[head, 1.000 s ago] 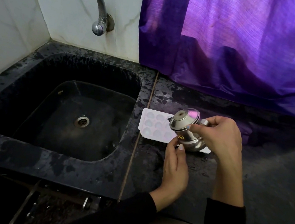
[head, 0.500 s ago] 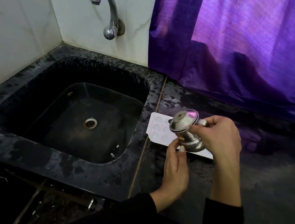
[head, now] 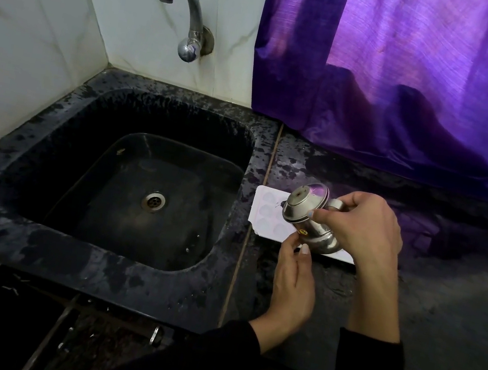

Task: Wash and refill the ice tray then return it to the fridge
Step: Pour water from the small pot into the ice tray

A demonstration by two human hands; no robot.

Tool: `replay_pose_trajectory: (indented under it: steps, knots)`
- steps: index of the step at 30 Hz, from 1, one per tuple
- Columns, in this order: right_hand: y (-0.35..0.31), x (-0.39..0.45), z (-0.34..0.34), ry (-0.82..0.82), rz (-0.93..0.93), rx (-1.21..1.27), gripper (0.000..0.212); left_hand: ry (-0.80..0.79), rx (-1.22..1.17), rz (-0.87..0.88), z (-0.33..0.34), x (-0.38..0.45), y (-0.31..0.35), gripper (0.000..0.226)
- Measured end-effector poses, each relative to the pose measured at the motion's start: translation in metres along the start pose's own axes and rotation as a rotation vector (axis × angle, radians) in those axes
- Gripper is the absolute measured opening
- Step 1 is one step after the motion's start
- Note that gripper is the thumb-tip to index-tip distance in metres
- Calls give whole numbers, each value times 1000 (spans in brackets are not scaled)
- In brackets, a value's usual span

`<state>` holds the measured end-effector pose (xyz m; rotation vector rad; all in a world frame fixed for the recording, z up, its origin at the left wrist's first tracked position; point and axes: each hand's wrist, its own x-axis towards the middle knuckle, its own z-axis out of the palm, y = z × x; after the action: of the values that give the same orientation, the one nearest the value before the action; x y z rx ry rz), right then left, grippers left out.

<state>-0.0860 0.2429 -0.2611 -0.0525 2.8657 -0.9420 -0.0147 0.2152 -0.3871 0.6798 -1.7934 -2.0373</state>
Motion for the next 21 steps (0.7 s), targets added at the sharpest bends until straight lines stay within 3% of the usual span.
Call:
replay_pose_trajectory:
  steps: [21]
  knots:
    - [4, 0, 0, 3, -14, 18, 26, 9, 4, -44, -1, -3, 4, 36]
